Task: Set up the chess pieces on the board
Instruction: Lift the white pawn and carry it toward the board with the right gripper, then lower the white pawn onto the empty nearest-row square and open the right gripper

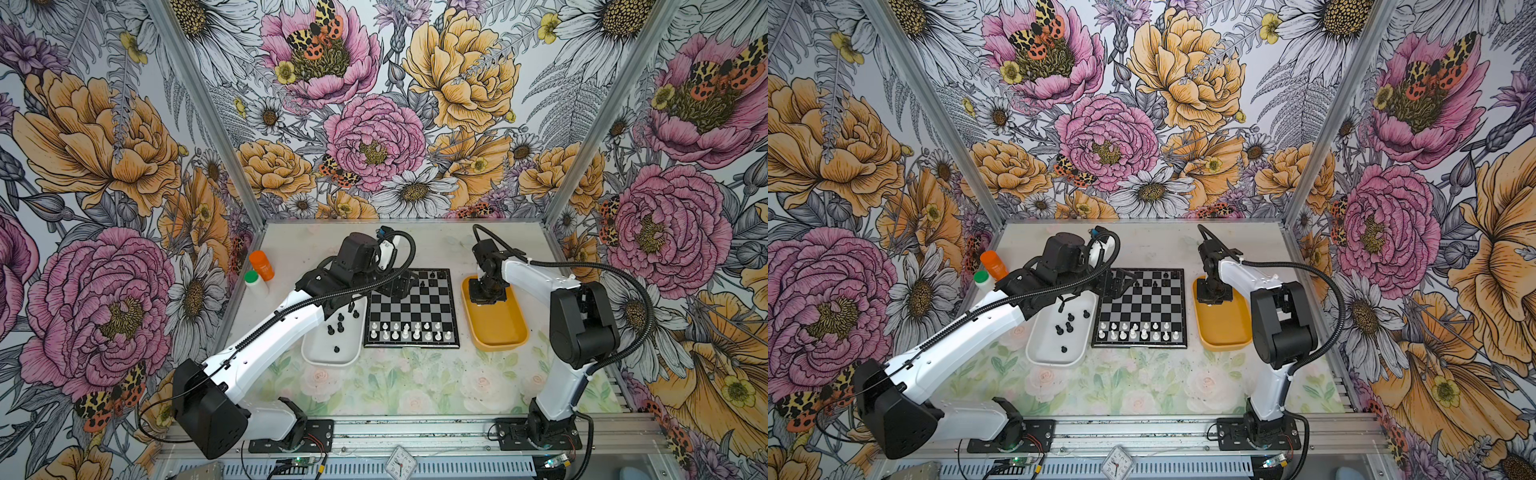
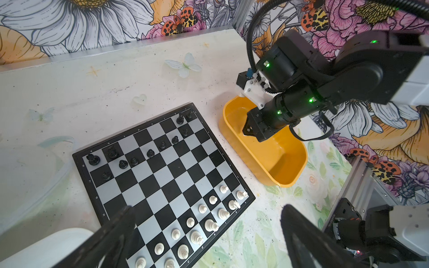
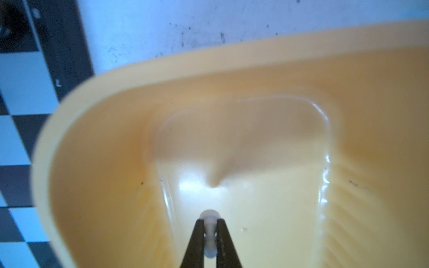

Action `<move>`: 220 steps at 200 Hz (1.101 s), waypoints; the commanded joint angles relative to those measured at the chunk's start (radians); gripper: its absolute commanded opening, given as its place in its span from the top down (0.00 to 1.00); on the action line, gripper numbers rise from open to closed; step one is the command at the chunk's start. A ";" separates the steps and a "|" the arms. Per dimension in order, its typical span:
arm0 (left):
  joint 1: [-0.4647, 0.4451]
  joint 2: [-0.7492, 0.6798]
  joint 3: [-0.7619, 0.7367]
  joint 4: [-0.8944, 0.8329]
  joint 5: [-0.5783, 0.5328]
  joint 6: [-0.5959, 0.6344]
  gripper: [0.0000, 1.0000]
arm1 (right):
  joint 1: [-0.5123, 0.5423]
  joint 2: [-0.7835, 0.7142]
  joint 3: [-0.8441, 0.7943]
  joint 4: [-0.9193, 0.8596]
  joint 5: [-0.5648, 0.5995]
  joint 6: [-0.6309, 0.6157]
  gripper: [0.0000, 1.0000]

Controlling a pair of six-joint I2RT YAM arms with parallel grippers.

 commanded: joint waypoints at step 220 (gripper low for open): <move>0.178 -0.402 -0.230 -0.066 0.033 -0.045 0.01 | 0.353 -0.112 -0.022 -0.071 0.051 0.198 0.92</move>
